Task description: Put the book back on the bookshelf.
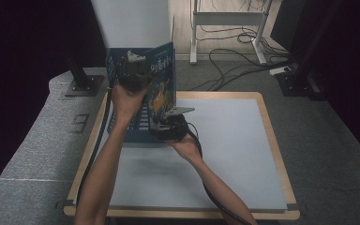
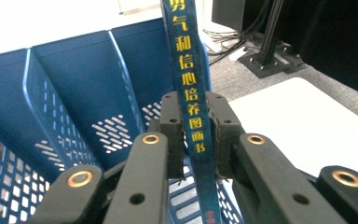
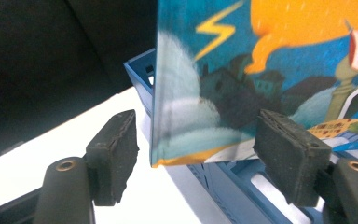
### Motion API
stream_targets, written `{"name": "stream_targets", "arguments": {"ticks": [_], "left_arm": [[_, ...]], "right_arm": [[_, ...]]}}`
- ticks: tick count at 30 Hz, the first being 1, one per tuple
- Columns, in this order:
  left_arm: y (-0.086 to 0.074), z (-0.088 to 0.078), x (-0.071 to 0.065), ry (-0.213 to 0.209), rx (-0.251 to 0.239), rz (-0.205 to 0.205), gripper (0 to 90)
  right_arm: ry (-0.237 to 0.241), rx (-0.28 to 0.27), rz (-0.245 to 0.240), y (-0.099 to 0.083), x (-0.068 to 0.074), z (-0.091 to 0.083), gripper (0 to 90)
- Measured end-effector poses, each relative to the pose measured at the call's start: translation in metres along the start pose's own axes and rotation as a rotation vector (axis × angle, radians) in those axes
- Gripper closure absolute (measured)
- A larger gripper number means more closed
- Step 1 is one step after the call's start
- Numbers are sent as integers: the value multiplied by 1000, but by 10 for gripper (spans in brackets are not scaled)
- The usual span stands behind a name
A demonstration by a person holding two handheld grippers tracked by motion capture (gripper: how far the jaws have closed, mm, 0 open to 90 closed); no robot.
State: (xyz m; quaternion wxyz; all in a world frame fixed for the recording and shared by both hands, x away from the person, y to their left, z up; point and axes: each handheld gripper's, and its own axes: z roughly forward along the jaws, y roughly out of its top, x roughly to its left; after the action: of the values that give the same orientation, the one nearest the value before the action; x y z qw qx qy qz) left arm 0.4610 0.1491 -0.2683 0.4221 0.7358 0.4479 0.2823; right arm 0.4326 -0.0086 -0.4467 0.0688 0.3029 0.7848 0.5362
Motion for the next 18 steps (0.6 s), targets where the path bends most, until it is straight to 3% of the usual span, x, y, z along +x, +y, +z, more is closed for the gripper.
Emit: {"name": "stream_targets", "arguments": {"ticks": [4, 8, 12, 13, 15, 16, 18], "left_arm": [[0, -1, -2, 13, -3, -19, 814], [-1, -1, -4, 21, -10, -27, 817], [-1, -1, -5, 25, -12, -33, 822], [-1, -1, -5, 25, -14, -37, 822], [-1, -2, -6, 26, -14, -42, 823], [-1, -2, -5, 19, -16, -51, 825], [-1, -3, -5, 18, -24, -61, 827]], "right_arm": [[-15, -1, 41, -3, -1, 5, 303], [-60, -2, 24, -4, 2, 9, 315], [-64, -17, 42, -6, 1, 8, 323], [-94, -17, 38, -6, 1, 7, 398], [-150, -14, 25, -6, -2, 5, 405], [-151, -15, 53, -7, -6, 4, 405], [-101, -29, 90, -9, -11, 3, 385]]}}
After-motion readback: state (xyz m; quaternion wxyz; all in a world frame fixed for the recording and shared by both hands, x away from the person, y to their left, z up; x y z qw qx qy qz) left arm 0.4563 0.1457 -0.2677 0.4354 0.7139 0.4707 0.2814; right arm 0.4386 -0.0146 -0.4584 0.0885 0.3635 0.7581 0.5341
